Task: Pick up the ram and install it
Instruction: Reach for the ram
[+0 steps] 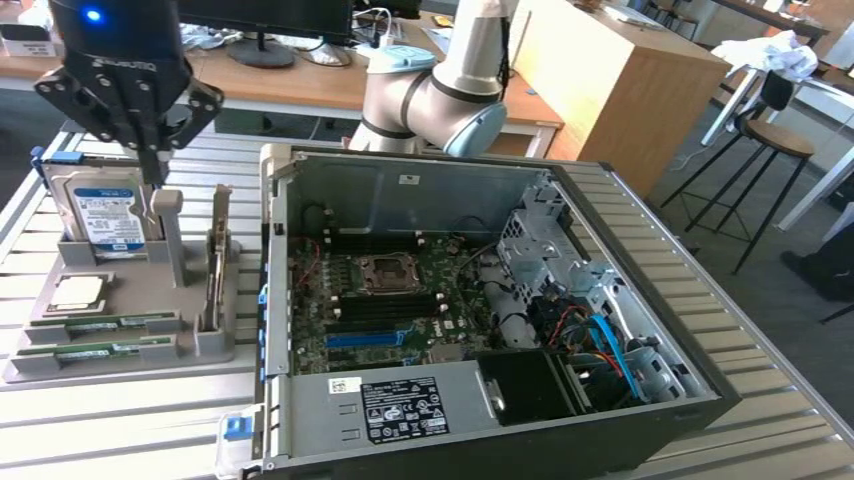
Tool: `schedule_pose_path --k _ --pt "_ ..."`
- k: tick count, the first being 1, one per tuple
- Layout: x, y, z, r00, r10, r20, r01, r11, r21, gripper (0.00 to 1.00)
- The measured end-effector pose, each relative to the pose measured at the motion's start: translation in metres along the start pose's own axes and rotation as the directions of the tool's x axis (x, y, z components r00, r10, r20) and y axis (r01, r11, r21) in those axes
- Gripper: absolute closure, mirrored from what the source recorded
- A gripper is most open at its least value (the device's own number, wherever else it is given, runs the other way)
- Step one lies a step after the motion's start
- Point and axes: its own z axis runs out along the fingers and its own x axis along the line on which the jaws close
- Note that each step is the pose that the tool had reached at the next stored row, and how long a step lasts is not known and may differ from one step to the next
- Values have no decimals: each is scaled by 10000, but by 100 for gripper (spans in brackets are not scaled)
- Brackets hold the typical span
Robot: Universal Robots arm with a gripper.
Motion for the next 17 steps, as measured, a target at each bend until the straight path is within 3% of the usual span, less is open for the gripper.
schedule_pose_path --k 17 --pt "483 -36 4 10000 0 -18 0 10000 5 90"
